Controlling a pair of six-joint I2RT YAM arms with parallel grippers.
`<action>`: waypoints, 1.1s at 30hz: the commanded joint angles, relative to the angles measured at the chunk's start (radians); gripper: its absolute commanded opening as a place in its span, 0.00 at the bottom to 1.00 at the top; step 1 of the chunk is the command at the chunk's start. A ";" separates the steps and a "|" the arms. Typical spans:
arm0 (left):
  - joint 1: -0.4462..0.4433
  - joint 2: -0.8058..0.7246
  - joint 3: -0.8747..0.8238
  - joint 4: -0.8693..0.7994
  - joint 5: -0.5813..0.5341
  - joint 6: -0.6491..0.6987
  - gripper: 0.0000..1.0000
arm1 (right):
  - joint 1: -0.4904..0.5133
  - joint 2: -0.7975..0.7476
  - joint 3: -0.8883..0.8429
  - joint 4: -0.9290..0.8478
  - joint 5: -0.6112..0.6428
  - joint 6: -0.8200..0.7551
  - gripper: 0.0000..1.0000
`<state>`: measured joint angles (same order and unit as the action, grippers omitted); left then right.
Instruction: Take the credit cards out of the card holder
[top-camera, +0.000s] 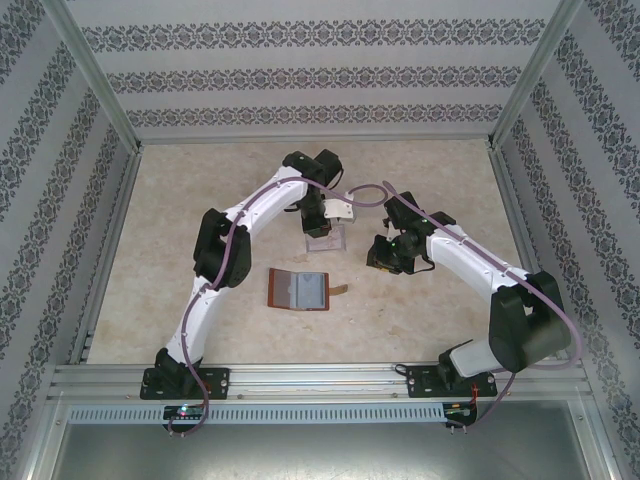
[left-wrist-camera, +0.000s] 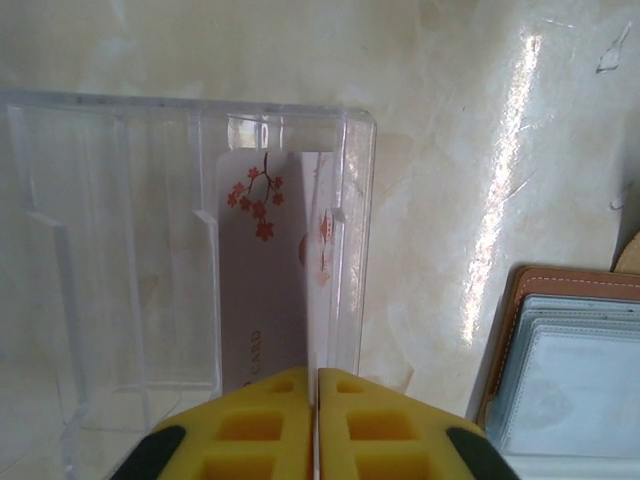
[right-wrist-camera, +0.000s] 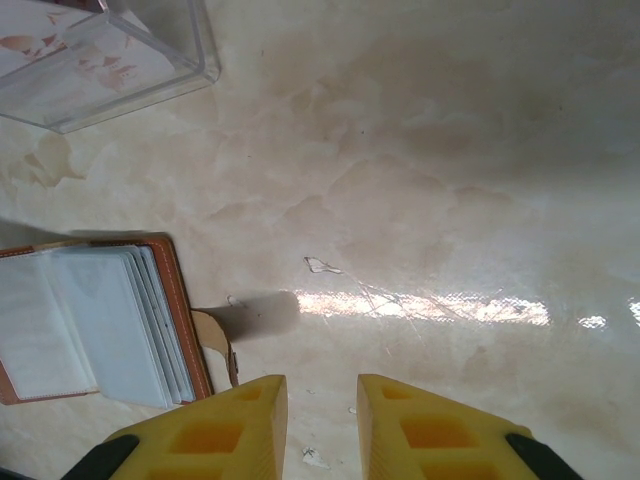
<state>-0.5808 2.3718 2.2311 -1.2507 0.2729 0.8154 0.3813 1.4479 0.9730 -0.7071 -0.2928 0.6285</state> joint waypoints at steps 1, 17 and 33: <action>-0.014 0.013 0.041 -0.059 -0.013 0.027 0.14 | -0.009 -0.016 -0.013 -0.008 0.009 -0.005 0.27; -0.019 -0.014 0.030 -0.012 -0.084 -0.014 0.21 | -0.002 -0.031 -0.012 0.000 0.003 0.013 0.27; -0.004 -0.250 -0.293 0.369 -0.281 -0.520 0.19 | 0.085 0.026 0.024 0.038 -0.003 0.039 0.27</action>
<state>-0.5888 2.1860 1.9663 -0.9600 0.0414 0.4683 0.4503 1.4528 0.9730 -0.6804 -0.2951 0.6548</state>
